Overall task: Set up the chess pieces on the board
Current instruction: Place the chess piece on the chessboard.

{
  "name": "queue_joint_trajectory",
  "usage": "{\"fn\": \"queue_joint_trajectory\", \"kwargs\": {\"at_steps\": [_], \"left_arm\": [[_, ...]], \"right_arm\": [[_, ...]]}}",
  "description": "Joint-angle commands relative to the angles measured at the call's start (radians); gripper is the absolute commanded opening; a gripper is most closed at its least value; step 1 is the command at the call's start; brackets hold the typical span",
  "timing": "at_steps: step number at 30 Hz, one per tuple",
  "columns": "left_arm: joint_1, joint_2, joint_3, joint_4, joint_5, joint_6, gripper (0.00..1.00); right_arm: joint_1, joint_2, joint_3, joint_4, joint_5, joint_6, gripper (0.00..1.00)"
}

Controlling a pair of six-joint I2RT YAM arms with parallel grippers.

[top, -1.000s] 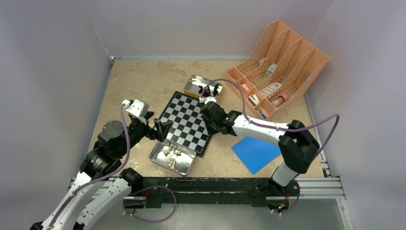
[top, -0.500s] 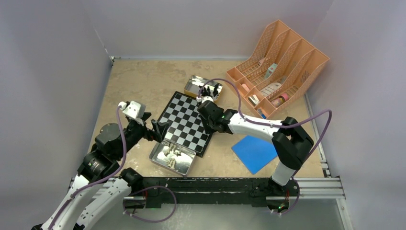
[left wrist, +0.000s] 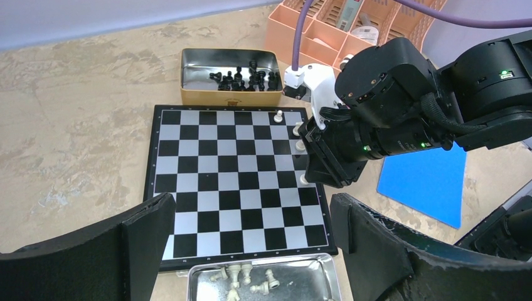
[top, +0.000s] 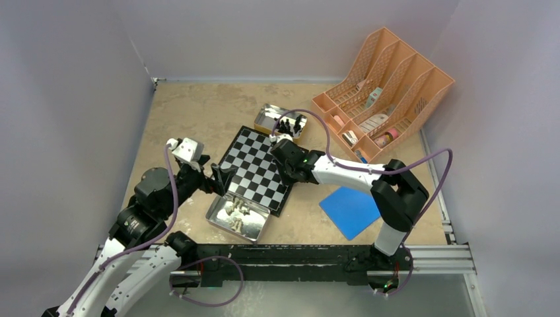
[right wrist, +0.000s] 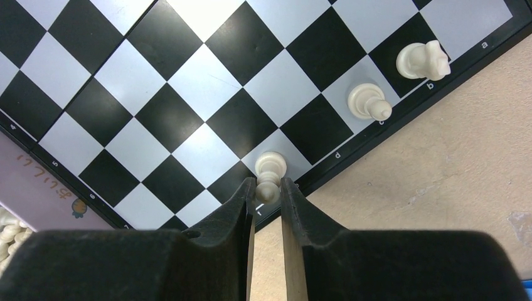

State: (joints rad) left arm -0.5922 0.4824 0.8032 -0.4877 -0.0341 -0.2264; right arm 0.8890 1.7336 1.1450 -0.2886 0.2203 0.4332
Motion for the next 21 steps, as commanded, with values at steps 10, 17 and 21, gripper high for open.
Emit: {"fn": "queue_joint_trajectory", "kwargs": {"at_steps": [10,17,21], "left_arm": [[-0.006,-0.004,-0.004,0.027,0.005,-0.010,0.95],[-0.005,-0.001,-0.003,0.029,0.007,-0.013,0.95],[-0.005,-0.002,-0.005,0.025,0.005,-0.017,0.95]], "right_arm": [[-0.003,0.007,0.037,-0.029,0.050,0.016,0.22],[-0.002,-0.007,0.035,-0.016,0.046,0.013,0.31],[-0.002,-0.020,0.038,-0.009,0.032,0.014,0.40]]}}
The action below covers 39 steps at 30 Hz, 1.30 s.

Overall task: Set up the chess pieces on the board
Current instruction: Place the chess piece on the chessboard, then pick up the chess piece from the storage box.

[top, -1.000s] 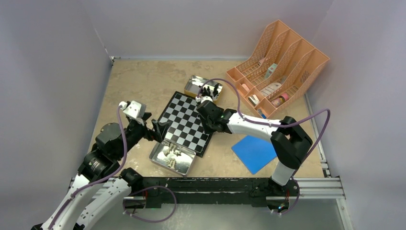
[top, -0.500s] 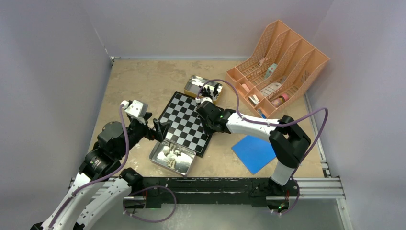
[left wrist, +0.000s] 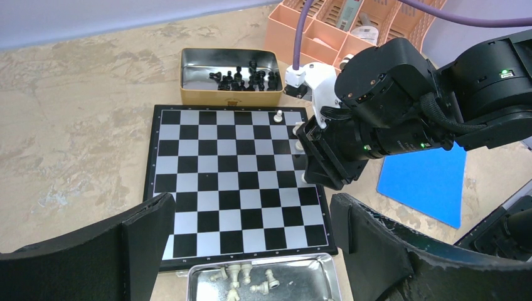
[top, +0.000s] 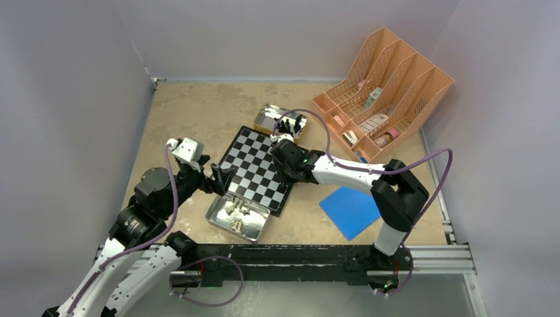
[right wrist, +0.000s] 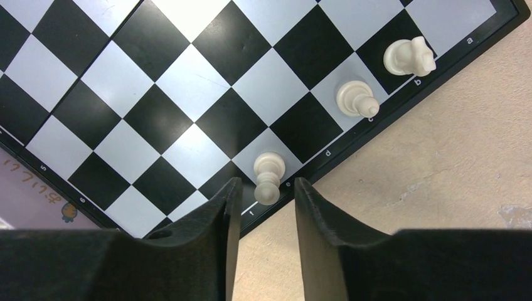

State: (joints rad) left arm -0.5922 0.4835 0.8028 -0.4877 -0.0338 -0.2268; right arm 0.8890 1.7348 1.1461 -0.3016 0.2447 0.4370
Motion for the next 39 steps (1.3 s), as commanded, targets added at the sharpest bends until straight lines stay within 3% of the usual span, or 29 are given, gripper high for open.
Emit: {"fn": "queue_joint_trajectory", "kwargs": {"at_steps": [1,8,16,19,25,31,39], "left_arm": [[-0.005,-0.002,-0.005,0.024,0.004,-0.017,0.95],[-0.006,0.025,-0.001,-0.003,-0.023,-0.040,0.95],[-0.006,0.110,0.029,-0.080,-0.011,-0.068,1.00],[-0.005,0.085,0.012,-0.061,0.027,-0.066,1.00],[-0.006,-0.012,-0.021,-0.024,0.043,-0.055,0.96],[-0.005,-0.065,-0.031,-0.029,-0.032,-0.060,0.93],[-0.006,-0.125,-0.026,-0.028,-0.107,-0.055,0.87]], "right_arm": [[-0.002,-0.028,0.037,0.004,0.006,0.013,0.41],[-0.002,-0.110,0.054,-0.033,0.006,0.033,0.46],[-0.001,-0.204,0.057,0.011,-0.026,0.035,0.44],[0.010,-0.241,0.032,0.084,-0.127,0.025,0.42],[0.088,-0.278,-0.005,0.176,-0.167,0.073,0.41],[0.178,-0.249,-0.060,0.283,-0.184,0.119,0.38],[0.291,-0.124,-0.022,0.287,-0.120,0.133,0.38]]}}
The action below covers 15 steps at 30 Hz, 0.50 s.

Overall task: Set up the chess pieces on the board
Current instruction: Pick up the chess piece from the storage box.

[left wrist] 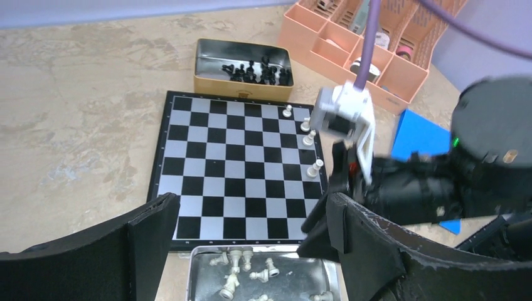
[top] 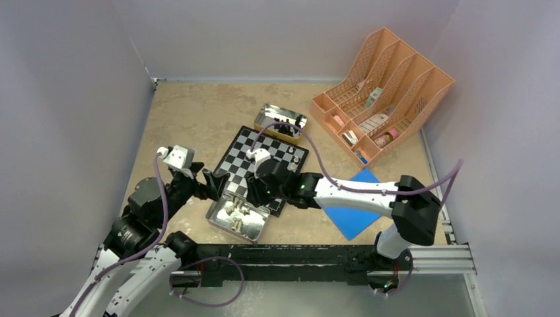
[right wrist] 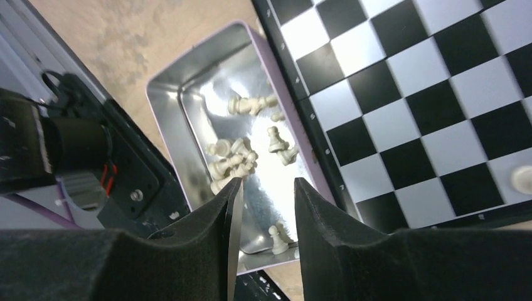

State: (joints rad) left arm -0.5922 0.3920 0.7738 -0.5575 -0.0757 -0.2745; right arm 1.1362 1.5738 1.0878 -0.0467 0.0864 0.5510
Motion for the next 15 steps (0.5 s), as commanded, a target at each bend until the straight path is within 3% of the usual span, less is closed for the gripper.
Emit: {"fn": "queue_joint_trajectory", "kwargs": {"at_steps": [1,10,15], "left_arm": [[-0.006,-0.041,0.002,0.040,-0.077,-0.009,0.87],[-0.006,-0.143,-0.004,0.040,-0.146,-0.022,0.87],[-0.005,-0.184,-0.004,0.025,-0.171,-0.036,0.85]], "right_arm": [[0.055,0.045,0.037,0.037,0.051,0.015,0.38],[0.095,0.140,0.045,0.065,0.106,-0.060,0.36],[0.114,0.173,0.064,0.083,0.124,0.014,0.36]]}}
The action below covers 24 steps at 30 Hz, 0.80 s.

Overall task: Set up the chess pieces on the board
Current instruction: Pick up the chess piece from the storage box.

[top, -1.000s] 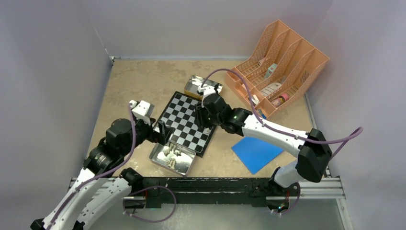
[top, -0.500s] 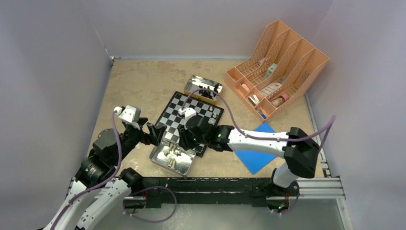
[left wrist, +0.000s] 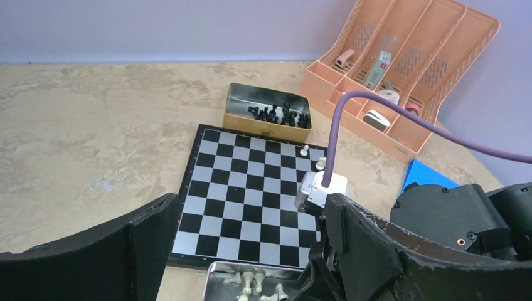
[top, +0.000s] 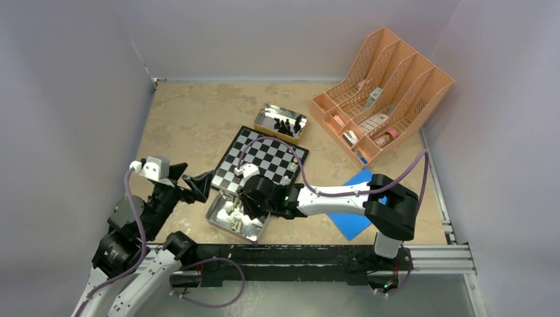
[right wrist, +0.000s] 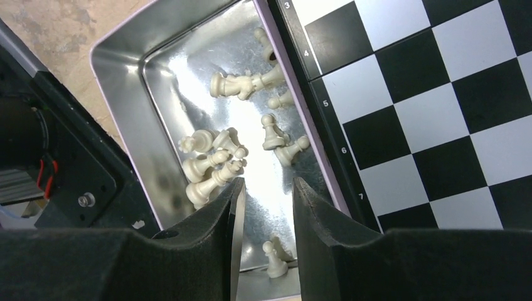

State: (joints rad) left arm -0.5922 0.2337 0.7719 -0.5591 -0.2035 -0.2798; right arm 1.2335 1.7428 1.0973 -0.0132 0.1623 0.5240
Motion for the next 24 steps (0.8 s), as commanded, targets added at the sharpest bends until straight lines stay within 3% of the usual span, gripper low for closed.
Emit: {"fn": "queue_joint_trajectory", "kwargs": {"at_steps": [1,16,24], "left_arm": [[-0.005,-0.032,-0.003,0.027,-0.043,-0.034,0.85],[-0.005,-0.050,-0.008,0.034,-0.048,-0.034,0.83],[-0.006,-0.045,-0.009,0.034,-0.047,-0.033,0.83]], "right_arm": [[0.022,0.010,0.057,0.056,0.049,0.045,0.36],[0.052,0.129,0.158,-0.062,0.184,0.130,0.36],[0.060,0.167,0.185,-0.038,0.152,0.039,0.37]]}}
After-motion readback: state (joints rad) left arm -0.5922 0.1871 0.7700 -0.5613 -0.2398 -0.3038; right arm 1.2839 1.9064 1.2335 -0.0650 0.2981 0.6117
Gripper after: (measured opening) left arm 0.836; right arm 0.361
